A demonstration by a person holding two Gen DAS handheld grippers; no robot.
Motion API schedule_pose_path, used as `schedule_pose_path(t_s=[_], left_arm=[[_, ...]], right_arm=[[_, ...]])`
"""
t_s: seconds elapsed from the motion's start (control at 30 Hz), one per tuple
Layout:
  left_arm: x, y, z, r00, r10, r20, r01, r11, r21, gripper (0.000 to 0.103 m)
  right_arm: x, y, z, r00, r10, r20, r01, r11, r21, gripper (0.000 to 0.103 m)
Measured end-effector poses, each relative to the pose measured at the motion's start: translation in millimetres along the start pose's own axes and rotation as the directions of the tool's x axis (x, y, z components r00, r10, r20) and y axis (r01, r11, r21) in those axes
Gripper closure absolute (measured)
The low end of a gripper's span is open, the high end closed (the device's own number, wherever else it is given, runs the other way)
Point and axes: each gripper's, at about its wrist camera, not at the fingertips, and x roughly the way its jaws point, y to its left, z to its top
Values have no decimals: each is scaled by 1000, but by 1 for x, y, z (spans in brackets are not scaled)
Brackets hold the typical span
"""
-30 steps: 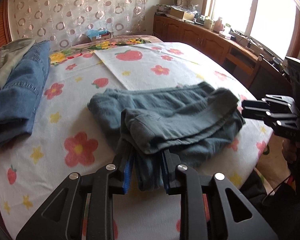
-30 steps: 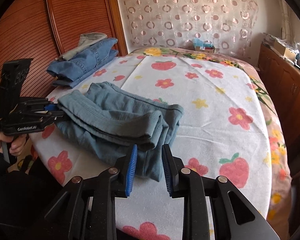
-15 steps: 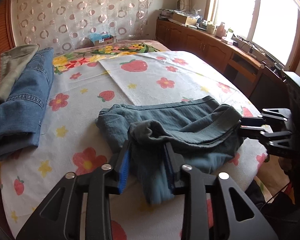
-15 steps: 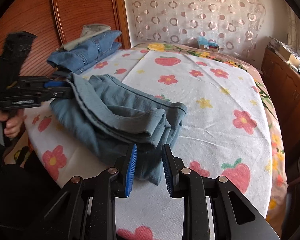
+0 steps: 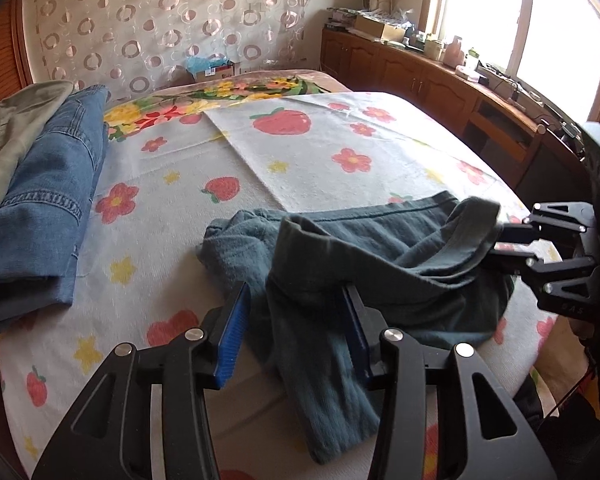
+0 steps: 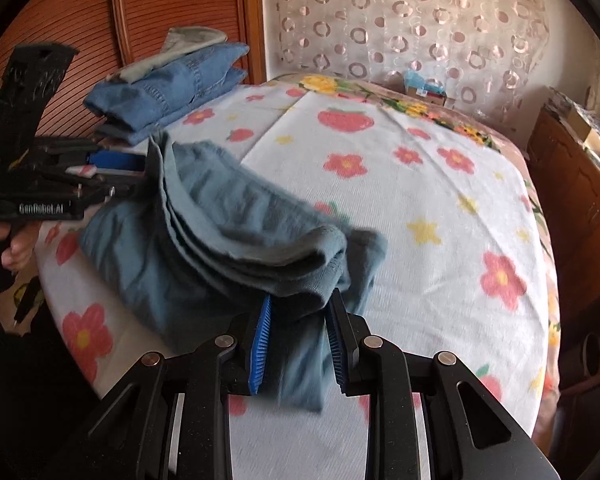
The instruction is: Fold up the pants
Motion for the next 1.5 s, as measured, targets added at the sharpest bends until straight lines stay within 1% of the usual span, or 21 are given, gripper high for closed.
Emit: schedule_pose_path(t_s=[0.1,0.17,0.2,0.27,0.3,0.47,0.6,0.7,0.83,0.9,1.0,1.07,1.17,1.2,1.23,1.27,1.33,1.37,1.4,1.43,1.5], left_arm=[[9,4,5,1000,16,-10,-16,1000,-15,56],[13,7,5,1000,20,-19,-20,999,-28,56],[15,9,5,1000,18,-20,-18,999,-32,56],[18,10,2,1000,18,-25,-19,999,-35,56],[19,11,1,999,17,-29,-18,999,-36,56],[21,13,-1,1000,12,-25,-14,999,-45,55],[23,14,-3,1000,14,-14,-15,999,-47,54],[23,15,-5,1000,15,-2,-16,999,-46,50],[24,20,-7,1000,-1,4,1,997,-71,48],[25,21,-7,1000,-6,11,6,997,-76,48],[25,20,-8,1000,-4,20,6,997,-73,48],[25,21,-8,1000,-6,21,7,997,-74,48],[25,21,-8,1000,-5,19,7,997,-75,48],[25,21,-8,1000,-5,21,7,997,-76,48],[24,21,-8,1000,-5,25,7,997,-78,48],[24,21,-8,1000,-3,31,5,997,-79,48],[20,19,-8,998,3,58,1,997,-73,51],[18,18,-7,998,0,68,4,998,-67,58],[16,17,-8,997,-3,77,8,998,-59,60],[14,16,-7,996,-3,85,8,998,-55,61],[13,17,-5,996,6,92,-1,998,-58,63]], right_arm=[[4,-8,12,999,-24,45,22,999,38,76],[5,-18,17,994,-82,70,75,992,103,75],[3,-23,17,993,-89,82,77,987,141,75],[-2,-31,13,992,-46,119,22,981,193,75],[-4,-32,10,991,-38,126,12,980,201,75],[-3,-30,-4,994,-11,110,-5,989,148,73],[-6,-33,-8,994,31,107,-43,992,115,69],[-9,-34,-12,993,51,109,-61,994,90,68],[-18,-31,-16,990,61,129,-70,996,63,67],[-19,-31,-17,991,53,125,-61,997,56,66],[-14,-29,-15,995,15,102,-19,999,35,66],[-7,-23,-6,996,-10,85,9,1000,20,66],[3,-21,6,997,-10,73,10,1000,-11,66],[6,-21,10,997,-9,73,10,1000,-17,71],[8,-22,15,997,-3,75,5,1000,-20,79],[10,-22,19,997,4,72,-3,1000,-23,90],[11,-24,25,996,5,91,-3,1000,-19,94],[11,-26,28,995,-3,104,4,1000,-8,95],[11,-28,31,993,-23,119,23,1000,9,95],[12,-32,33,992,-49,120,45,998,40,95],[20,-34,34,994,-55,99,48,996,70,95]])
